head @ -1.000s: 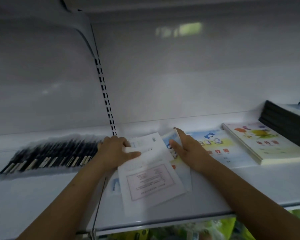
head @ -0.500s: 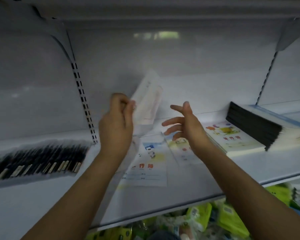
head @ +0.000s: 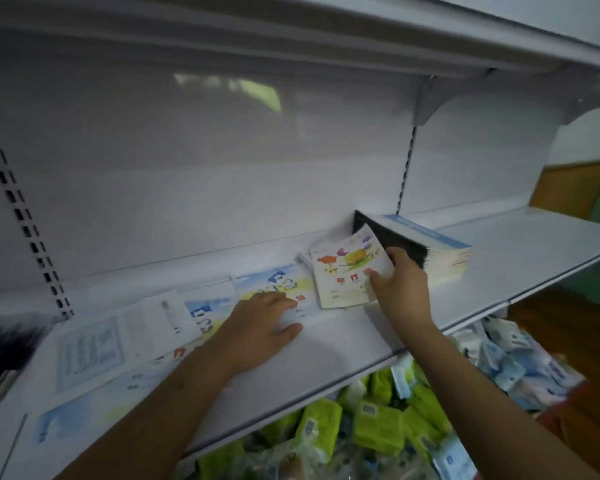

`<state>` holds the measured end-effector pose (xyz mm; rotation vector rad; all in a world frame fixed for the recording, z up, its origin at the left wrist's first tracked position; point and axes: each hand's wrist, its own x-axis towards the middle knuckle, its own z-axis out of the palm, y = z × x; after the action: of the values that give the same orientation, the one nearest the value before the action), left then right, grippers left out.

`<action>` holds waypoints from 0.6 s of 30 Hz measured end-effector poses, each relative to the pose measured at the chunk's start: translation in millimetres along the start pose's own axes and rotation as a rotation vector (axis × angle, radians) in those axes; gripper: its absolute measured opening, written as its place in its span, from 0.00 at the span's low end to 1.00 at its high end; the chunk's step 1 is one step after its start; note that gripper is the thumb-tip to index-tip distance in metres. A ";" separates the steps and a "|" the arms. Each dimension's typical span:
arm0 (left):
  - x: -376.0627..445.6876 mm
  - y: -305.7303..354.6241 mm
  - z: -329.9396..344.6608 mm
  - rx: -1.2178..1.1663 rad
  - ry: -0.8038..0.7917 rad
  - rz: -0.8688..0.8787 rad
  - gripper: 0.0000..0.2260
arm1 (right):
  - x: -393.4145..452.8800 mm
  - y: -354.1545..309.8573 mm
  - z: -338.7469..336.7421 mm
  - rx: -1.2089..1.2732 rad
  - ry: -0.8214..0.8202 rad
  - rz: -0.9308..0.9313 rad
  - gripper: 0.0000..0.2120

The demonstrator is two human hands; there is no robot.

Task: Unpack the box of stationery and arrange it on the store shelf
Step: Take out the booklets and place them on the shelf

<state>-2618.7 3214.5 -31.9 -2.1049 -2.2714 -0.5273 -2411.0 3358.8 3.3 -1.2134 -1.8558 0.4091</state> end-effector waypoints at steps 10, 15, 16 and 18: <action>-3.9 3.3 5.9 -0.060 0.117 -0.033 0.24 | -17.5 -29.6 51.1 -0.471 -0.343 -0.141 0.31; -3.8 1.5 5.7 -0.064 0.104 -0.038 0.27 | -8.2 -13.7 59.3 -0.576 -0.334 -0.197 0.24; -3.2 1.6 5.6 -0.066 0.106 -0.039 0.27 | -5.3 -12.5 57.5 -0.558 -0.342 -0.202 0.27; -3.4 1.6 5.8 -0.066 0.100 -0.039 0.27 | -0.9 -10.7 54.4 -0.453 -0.338 -0.227 0.34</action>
<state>-2615.5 3212.6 -37.8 -2.0164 -2.2748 -0.7013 -2460.5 3362.3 -21.5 -1.2585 -2.4420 0.0661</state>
